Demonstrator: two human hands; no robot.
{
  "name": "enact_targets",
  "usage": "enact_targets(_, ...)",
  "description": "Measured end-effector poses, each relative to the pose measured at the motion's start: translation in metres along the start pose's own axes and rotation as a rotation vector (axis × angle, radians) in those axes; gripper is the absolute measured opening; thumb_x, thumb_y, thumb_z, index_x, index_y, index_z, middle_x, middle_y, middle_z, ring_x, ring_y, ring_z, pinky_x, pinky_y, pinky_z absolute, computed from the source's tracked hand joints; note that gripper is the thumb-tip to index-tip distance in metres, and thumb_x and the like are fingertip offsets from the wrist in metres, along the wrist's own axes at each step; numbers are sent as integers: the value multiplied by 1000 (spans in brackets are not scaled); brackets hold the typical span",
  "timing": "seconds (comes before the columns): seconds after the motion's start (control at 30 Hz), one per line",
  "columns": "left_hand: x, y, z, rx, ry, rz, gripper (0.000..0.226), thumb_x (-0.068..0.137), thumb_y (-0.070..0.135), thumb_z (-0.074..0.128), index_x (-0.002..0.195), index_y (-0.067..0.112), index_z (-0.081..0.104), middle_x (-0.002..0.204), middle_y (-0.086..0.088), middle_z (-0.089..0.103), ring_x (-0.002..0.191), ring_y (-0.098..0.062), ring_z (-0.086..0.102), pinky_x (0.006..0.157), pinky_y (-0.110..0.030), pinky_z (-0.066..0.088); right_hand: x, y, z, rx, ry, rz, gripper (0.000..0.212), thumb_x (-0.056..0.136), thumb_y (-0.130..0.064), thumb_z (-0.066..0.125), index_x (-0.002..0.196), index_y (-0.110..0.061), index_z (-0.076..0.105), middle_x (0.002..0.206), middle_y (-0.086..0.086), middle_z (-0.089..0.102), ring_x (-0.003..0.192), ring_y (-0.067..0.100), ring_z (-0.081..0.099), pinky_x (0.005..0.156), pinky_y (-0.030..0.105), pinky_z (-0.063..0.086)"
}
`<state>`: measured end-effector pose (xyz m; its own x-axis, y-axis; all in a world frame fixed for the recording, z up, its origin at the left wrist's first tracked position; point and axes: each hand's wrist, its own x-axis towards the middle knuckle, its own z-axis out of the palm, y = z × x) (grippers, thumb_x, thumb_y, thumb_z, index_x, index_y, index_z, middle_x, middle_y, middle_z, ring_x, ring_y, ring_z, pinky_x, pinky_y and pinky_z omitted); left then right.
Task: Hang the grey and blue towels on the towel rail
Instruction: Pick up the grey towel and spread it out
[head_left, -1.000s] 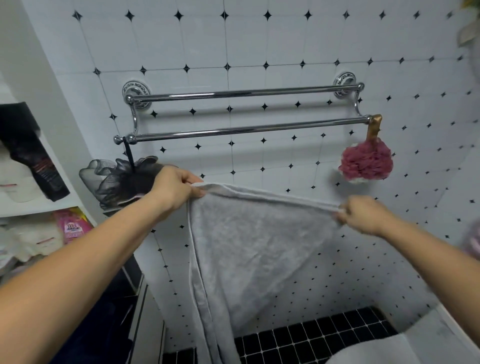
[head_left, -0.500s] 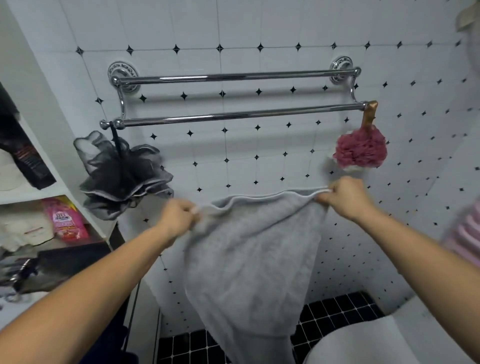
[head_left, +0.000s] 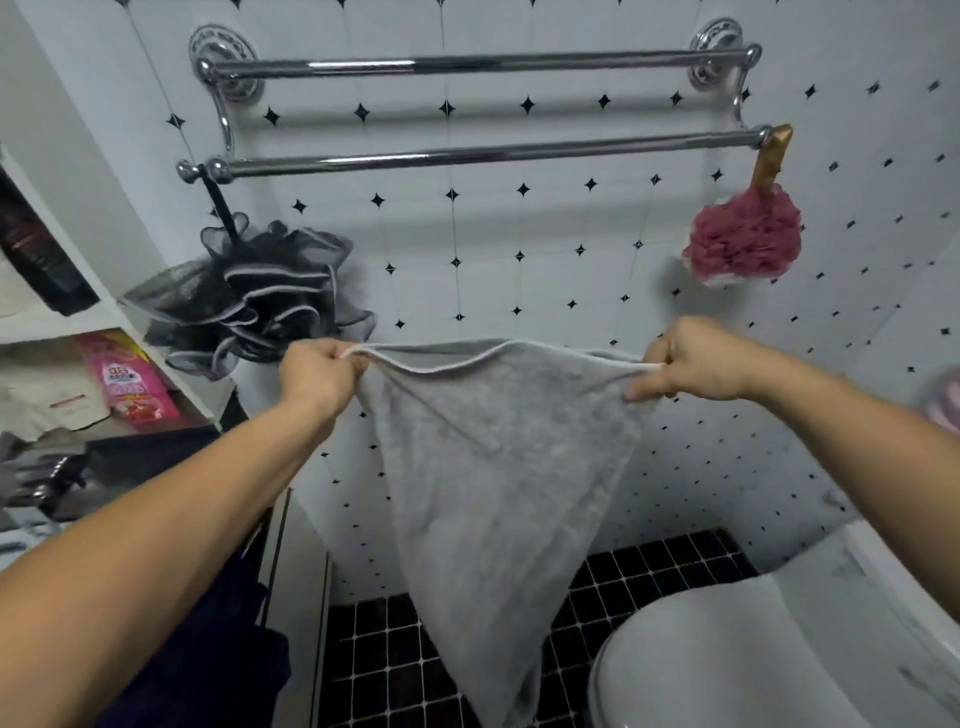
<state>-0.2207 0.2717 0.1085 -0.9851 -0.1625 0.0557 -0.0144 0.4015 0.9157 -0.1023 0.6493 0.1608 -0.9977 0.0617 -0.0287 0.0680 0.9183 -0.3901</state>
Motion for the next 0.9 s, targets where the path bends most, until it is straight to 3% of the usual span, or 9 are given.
enact_targets(0.17, -16, -2, -1, -19, 158, 108, 11, 89, 11, 62, 84, 15, 70, 66, 2, 60, 54, -12, 49, 48, -21, 44, 14, 5, -8, 117, 386, 90, 27, 72, -37, 80, 64, -12, 75, 51, 12, 50, 48, 20, 42, 49, 28, 32)
enact_targets(0.23, -37, -16, 12, -56, 130, 13, 17, 89, 10, 60, 74, 16, 63, 65, -1, 57, 60, -17, 50, 57, -24, 45, 13, -4, 12, 112, 221, 24, 29, 69, -41, 80, 57, -16, 71, 46, 4, 48, 46, 19, 42, 48, 28, 32)
enact_targets(0.33, -69, -52, 6, 240, -549, -124, 26, 87, -4, 59, 66, 11, 61, 64, -7, 56, 64, -20, 52, 59, -27, 44, -16, -15, 54, -73, -403, -147, 38, 63, -54, 76, 55, -19, 64, 43, -6, 47, 42, 11, 40, 43, 24, 32)
enact_targets(0.4, -78, -67, -9, 530, -923, -97, 26, 86, -6, 58, 70, 13, 63, 67, -5, 58, 68, -20, 55, 60, -26, 44, -21, -2, 62, -171, -452, -139, 37, 68, -47, 77, 53, -16, 63, 44, -8, 52, 38, 5, 41, 43, 21, 32)
enact_targets(0.57, -43, -35, -12, 5, -223, -131, 15, 96, 8, 55, 82, 12, 60, 78, -10, 58, 67, -22, 58, 44, -27, 54, 5, 22, 41, 408, 207, 148, 17, 80, -24, 76, 75, -8, 74, 47, 2, 66, 36, 10, 53, 38, 16, 41)
enact_targets(0.63, -46, -30, -5, -91, -204, -154, 15, 96, 5, 53, 84, 10, 58, 80, -9, 56, 66, -24, 58, 41, -29, 55, 5, 18, 42, 504, 82, 80, 19, 79, -25, 77, 74, -7, 74, 51, 3, 69, 36, 9, 55, 38, 13, 41)
enact_targets(0.73, -67, -50, 1, 335, -507, -111, 20, 92, -10, 45, 92, 2, 61, 83, -16, 59, 67, -31, 63, 55, -39, 61, -9, 14, 54, 29, -426, 41, 29, 76, -35, 79, 67, -8, 73, 53, 4, 69, 40, 11, 57, 45, 21, 46)
enact_targets(0.8, -60, -54, -3, 246, -404, -111, 21, 93, -9, 48, 80, 4, 59, 84, -18, 57, 63, -31, 62, 55, -33, 61, -4, 22, 50, -37, -276, 36, 28, 76, -35, 77, 65, -10, 72, 51, 3, 68, 37, 10, 53, 44, 22, 43)
enact_targets(0.9, -41, -40, -7, -191, -89, -128, 15, 95, -3, 53, 82, 6, 56, 84, -12, 53, 62, -22, 57, 58, -22, 59, 2, 31, 37, 553, 171, 72, 25, 76, -31, 79, 68, -8, 72, 49, 2, 64, 38, 14, 48, 44, 23, 40)
